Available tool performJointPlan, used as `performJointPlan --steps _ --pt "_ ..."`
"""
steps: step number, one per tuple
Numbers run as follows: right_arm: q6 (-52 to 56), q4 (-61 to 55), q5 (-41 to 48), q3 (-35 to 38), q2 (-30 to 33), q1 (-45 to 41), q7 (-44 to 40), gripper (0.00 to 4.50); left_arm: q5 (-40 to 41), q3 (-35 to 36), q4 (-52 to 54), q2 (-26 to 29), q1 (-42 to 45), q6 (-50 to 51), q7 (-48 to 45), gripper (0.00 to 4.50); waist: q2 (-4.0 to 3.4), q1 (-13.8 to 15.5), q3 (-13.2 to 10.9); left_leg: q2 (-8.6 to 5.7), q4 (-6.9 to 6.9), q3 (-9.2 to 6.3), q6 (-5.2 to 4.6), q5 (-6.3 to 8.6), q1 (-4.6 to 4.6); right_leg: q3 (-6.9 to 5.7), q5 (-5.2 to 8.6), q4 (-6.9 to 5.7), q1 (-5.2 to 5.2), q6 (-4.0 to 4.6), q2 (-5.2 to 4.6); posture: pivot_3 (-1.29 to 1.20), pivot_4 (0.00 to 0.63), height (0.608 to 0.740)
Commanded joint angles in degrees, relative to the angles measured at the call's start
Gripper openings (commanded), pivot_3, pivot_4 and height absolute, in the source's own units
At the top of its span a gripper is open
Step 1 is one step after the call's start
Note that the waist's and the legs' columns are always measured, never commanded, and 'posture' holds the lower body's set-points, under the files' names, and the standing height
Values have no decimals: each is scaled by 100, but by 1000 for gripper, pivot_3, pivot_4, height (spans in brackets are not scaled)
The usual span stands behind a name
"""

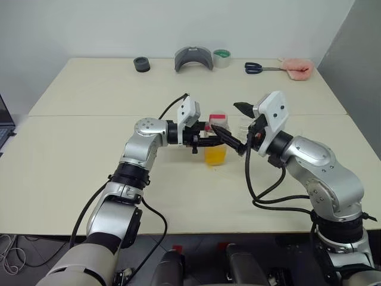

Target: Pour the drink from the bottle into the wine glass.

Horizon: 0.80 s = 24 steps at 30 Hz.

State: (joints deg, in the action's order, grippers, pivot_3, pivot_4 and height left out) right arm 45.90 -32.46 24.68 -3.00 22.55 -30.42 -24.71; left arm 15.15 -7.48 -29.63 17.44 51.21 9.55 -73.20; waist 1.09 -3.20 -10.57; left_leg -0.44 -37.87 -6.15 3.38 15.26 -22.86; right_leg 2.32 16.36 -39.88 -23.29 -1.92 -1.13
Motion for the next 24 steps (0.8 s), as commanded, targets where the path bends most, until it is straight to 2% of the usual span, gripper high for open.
performJointPlan --steps 1,15,18,24 --pt "207 -189 299 199 -22 -125 10 4500 64 68 218 23 151 -68 -18 1814 0 0 0 0 0 0 0 0 0 0 0 0 0 0 0 0 150 740" --pt "261 494 395 -23 91 -600 -290 4500 45 59 203 11 122 -121 -13 1814 0 -4 0 -1 0 0 0 0 0 -1 0 0 0 0 0 0 150 740" --pt "270 516 422 -36 60 -611 -309 3885 43 56 218 9 102 -125 -9 1814 0 -3 0 -1 0 1 0 0 -1 0 0 0 0 0 0 0 150 740" --pt "229 507 405 -29 -56 -610 -260 1837 37 40 226 -12 87 -136 1 1814 0 -4 0 -1 0 0 0 0 0 0 0 0 0 0 0 0 150 740"
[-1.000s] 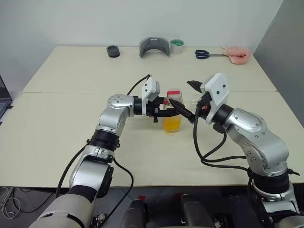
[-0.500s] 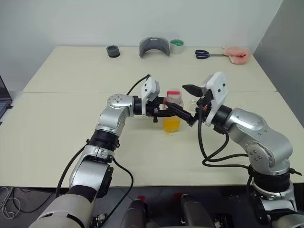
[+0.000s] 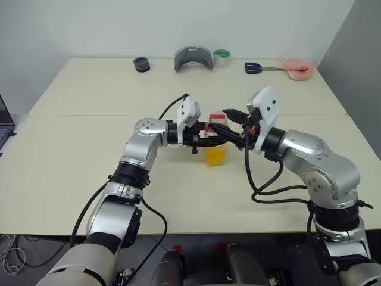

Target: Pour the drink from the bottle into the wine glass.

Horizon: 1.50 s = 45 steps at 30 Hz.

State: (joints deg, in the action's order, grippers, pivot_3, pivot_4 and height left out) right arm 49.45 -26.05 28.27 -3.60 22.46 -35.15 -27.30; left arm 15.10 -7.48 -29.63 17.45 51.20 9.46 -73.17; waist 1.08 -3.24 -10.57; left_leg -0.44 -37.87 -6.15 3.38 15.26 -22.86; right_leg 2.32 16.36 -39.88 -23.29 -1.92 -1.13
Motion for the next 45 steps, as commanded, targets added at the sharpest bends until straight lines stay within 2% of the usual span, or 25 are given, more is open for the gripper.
performJointPlan --steps 1,7,12,15,17,20,24,27,31,35,39,42,45 --pt "-184 -164 -13 6 -41 -112 12 1827 41 37 229 -15 86 -127 -1 1814 0 1 0 0 0 0 0 0 0 0 0 0 0 0 0 0 150 740" --pt "-1281 -373 -1082 -558 403 68 -54 1827 51 35 256 -15 63 -120 5 1814 0 0 0 0 0 0 0 0 0 0 0 0 -1 0 0 0 150 740" --pt "-2093 -492 -1574 -659 389 316 60 1715 60 37 299 -7 17 -92 2 1813 0 0 0 0 0 0 0 0 -1 -1 0 1 -1 -1 0 0 150 740" --pt "-1982 -704 -1220 -176 85 557 268 1714 61 38 327 -7 2 -73 20 1813 0 1 0 0 0 0 0 0 0 0 0 1 -1 0 0 0 150 740" --pt "-1699 -930 -1010 256 158 891 296 1714 58 50 351 8 -12 -60 45 1813 0 12 0 1 0 -2 1 0 -2 -1 0 1 -1 0 0 0 150 740" --pt "-1117 -1208 -668 831 297 1676 358 1711 67 95 402 44 -43 -14 106 1813 1 60 0 -1 -2 -2 0 0 -3 0 0 3 2 0 -6 0 150 740" --pt "-1090 -1199 -678 1620 63 2913 780 1710 100 126 470 94 -81 53 173 1812 1 121 0 -3 1 0 0 0 -4 0 0 6 2 0 -5 0 150 740" --pt "-1482 -770 -1266 1721 62 3833 1059 1710 111 167 529 134 -100 105 259 1812 0 126 1 -3 3 5 0 0 -1 5 0 3 2 0 -4 0 150 740" --pt "-1619 -414 -1409 1657 -130 4115 1257 1710 151 234 606 148 -94 186 388 1812 -1 34 1 2 3 15 0 0 10 14 1 -3 3 -1 4 0 150 740" --pt "-1615 -127 -1315 1787 -236 4072 1309 3061 164 271 693 192 -150 238 484 1812 -1 6 1 5 3 11 0 0 11 11 1 -5 3 -1 9 0 150 740" --pt "-1503 -122 -1131 1901 -26 4056 1035 4462 209 374 814 280 -219 397 639 1811 -2 12 1 2 3 10 0 0 8 11 1 -4 3 -1 6 0 150 740" --pt "-1525 -217 -1089 1878 320 4128 702 4500 240 509 913 380 -260 517 838 1811 -2 11 1 3 2 9 0 0 8 10 1 -3 3 -1 7 0 150 740" --pt "-1606 -295 -1206 1798 958 4165 254 4500 200 751 1002 545 -353 608 1242 1811 -2 11 1 2 2 8 0 0 7 9 1 -3 3 -1 6 0 150 740"
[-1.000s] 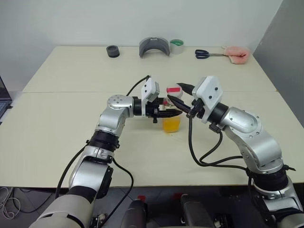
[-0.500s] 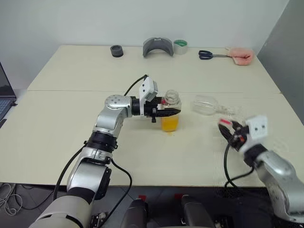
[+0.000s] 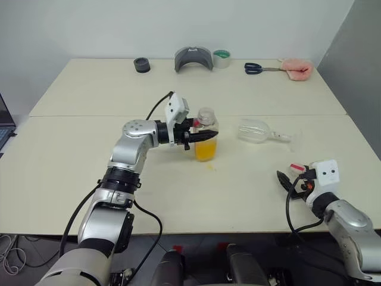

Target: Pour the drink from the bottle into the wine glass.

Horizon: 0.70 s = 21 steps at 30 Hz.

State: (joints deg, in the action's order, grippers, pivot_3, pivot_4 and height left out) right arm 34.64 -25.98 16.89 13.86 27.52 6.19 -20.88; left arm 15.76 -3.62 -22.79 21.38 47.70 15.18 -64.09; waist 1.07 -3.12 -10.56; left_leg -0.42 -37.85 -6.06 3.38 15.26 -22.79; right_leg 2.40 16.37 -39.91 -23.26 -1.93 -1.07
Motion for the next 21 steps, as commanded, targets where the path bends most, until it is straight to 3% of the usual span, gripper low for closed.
performJointPlan --steps 1,5,7,14,21 --pt "-255 -287 -258 -54 739 69 -534 4500 89 457 339 218 -43 33 512 1811 0 -3 0 0 0 3 0 0 0 3 0 0 0 0 -1 0 150 740" --pt "-971 -100 -1179 -516 1589 145 -708 4500 -33 778 390 417 -179 -11 1185 1810 0 -5 0 3 1 -2 0 0 2 -4 1 2 1 -1 2 0 150 740" --pt "-1088 -47 -1326 -593 1679 44 -700 4500 -83 919 371 502 -216 -29 1507 1810 1 2 0 2 0 -1 0 0 1 -2 0 2 1 -1 1 0 150 740" --pt "317 -1080 1010 -708 683 -1330 -1174 4500 -289 1390 -216 816 -162 -138 2644 1809 3 -6 -1 8 -2 -6 1 0 0 -6 0 1 1 0 1 0 150 740" --pt "1020 -562 1239 -1914 -155 -3059 -1034 4500 -302 1704 -1200 1083 128 -430 3141 1808 8 31 -2 1 -3 -16 1 0 -8 -17 -1 5 -1 1 -6 0 150 740"
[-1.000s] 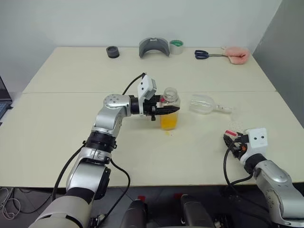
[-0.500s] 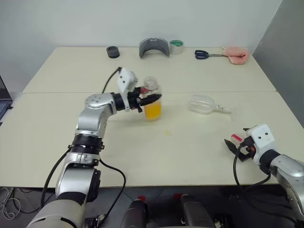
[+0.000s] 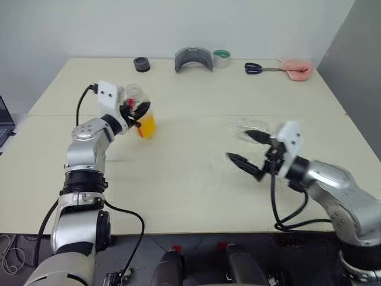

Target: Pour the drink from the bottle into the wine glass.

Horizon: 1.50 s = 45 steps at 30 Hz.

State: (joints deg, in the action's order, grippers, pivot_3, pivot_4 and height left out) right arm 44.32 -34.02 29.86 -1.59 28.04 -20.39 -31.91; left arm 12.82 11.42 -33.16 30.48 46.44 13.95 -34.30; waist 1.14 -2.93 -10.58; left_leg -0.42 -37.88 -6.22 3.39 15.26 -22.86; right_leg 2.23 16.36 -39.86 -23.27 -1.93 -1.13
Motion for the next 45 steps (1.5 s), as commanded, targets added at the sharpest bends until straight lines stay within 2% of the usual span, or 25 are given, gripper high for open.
performJointPlan --steps 1,4,15,16,22,23,39,45 --pt "17 442 -176 -611 -361 -660 78 4500 -30 225 -316 209 284 -374 213 1808 1 10 0 -2 -1 1 1 0 0 0 0 0 0 0 -4 0 150 740" --pt "-155 873 -437 -1070 -683 -1165 27 4500 -101 239 -697 270 366 -577 369 1807 0 12 0 -5 -3 5 1 -1 1 3 -1 -2 -3 0 -6 0 150 740" --pt "-680 1587 -932 -1618 -1354 -1755 -113 4500 -184 228 -1642 279 527 -1179 517 1807 4 -28 3 -2 -1 3 2 -1 1 0 -1 -9 -10 1 -4 0 150 740" --pt "-705 1606 -956 -1627 -1399 -1764 -102 4500 -188 238 -1689 270 527 -1215 550 2524 4 -30 3 -2 -1 3 2 -1 1 0 -1 -9 -10 1 -4 0 150 740" --pt "-727 1612 -1067 -1620 -1478 -1737 -116 4500 -202 246 -1825 225 453 -1400 584 4372 4 -30 3 -3 -2 2 2 -1 -1 0 -2 -10 -12 1 -6 0 150 740" --pt "-723 1607 -1079 -1616 -1483 -1730 -118 4500 -187 252 -1824 215 440 -1399 575 4472 4 -31 3 -3 -2 2 2 -1 -1 1 -2 -10 -12 1 -6 0 150 740" --pt "-736 1421 -1161 -1595 -1352 -1153 -132 4500 -190 275 -979 15 -570 -1704 786 4472 4 -27 3 -2 -1 2 1 -1 -1 3 -2 -11 -14 2 -7 0 150 740" --pt "-1108 1127 -1525 -1614 -954 -619 -93 4500 -103 271 196 -194 -1511 -1577 917 4472 4 -20 4 1 1 0 1 0 0 8 -2 -10 -14 2 -9 0 150 740"
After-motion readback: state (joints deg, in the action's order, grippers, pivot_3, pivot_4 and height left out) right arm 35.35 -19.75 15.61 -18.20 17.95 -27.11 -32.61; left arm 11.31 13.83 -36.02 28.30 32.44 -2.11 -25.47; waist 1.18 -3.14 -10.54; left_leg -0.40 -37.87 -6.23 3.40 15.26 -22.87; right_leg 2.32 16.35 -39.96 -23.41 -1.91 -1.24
